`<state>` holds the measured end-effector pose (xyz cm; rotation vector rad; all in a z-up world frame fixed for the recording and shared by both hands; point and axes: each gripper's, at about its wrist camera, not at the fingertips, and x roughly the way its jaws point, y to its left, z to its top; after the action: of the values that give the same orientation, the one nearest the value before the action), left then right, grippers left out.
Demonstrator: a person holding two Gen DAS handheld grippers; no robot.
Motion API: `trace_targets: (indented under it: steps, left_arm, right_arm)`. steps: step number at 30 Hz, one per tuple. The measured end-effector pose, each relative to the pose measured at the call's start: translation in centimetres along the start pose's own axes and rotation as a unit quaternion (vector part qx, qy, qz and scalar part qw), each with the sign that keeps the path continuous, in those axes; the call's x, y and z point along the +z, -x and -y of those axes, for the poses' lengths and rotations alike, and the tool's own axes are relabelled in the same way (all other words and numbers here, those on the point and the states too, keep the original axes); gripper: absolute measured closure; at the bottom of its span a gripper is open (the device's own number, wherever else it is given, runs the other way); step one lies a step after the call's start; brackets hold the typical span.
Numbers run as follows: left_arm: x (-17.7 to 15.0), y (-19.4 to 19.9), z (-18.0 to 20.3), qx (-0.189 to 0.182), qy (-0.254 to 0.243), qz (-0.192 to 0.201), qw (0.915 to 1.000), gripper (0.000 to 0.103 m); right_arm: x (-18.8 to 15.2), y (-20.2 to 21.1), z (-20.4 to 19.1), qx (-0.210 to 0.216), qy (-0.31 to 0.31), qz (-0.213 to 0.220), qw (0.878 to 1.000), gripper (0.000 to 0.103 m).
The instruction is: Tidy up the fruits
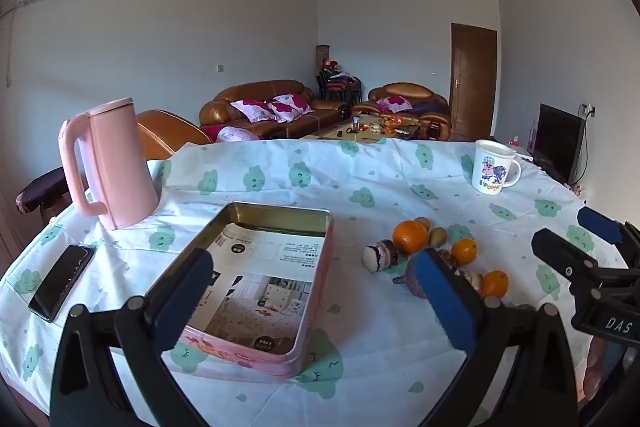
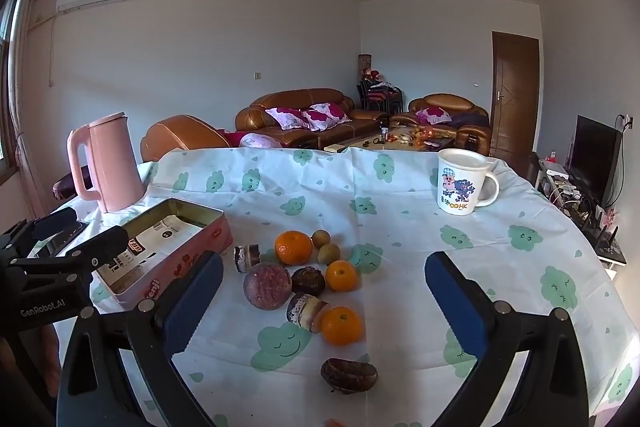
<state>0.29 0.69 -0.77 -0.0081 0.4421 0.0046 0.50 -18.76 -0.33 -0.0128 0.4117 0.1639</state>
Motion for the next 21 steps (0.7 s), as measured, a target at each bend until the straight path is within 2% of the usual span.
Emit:
trace_targets:
  steps: [21]
  left_arm:
    - [-0.14, 0.04, -0.42, 0.001, 0.003, 0.001, 1.0, 0.0]
  right_arm:
    - [0.07, 0.22, 0.07, -0.002, -0.009, 0.003, 1.0, 0.001]
